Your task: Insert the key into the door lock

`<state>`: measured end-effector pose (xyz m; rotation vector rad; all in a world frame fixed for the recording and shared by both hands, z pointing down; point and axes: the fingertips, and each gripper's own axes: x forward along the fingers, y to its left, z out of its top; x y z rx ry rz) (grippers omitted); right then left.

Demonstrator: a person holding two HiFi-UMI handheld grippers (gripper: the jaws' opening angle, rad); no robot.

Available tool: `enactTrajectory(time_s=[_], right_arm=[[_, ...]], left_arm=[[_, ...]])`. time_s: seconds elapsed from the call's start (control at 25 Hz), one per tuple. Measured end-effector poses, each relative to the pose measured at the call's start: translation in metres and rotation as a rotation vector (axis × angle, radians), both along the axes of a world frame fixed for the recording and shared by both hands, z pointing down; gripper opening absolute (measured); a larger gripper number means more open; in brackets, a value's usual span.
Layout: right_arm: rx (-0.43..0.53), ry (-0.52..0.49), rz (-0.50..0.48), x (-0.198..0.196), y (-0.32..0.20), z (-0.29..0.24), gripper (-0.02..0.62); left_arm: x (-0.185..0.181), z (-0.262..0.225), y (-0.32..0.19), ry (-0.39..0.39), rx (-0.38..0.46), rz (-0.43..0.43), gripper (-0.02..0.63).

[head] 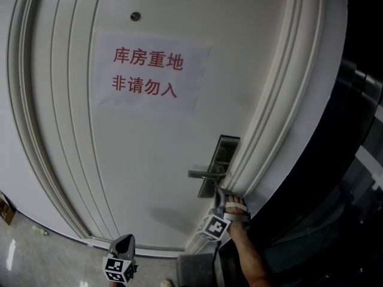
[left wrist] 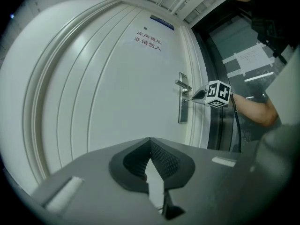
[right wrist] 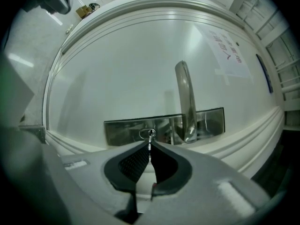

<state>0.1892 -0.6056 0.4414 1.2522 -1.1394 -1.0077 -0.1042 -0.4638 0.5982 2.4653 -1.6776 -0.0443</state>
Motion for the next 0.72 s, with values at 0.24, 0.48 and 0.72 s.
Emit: enactTrajectory(time_s=[0.24,0.48,0.72], right_arm=[[0.005,0.008,0.000,-0.005,-0.009,0.002,0.015],[0.005,0.010,-0.001,-0.004,-0.019,0.003,0.015],[-0.004,-0.023,-0.027,-0.010,-0.024,0.002,0.015]], left_arm=[[-0.009,0.002,0.002,0.001,-0.006,-0.018,0.002],[-0.013,0.002,-0.003,0.002,-0.009,-0.029,0.002],[-0.012,0.000,-0.010,0.002,-0.006,-0.031,0.002]])
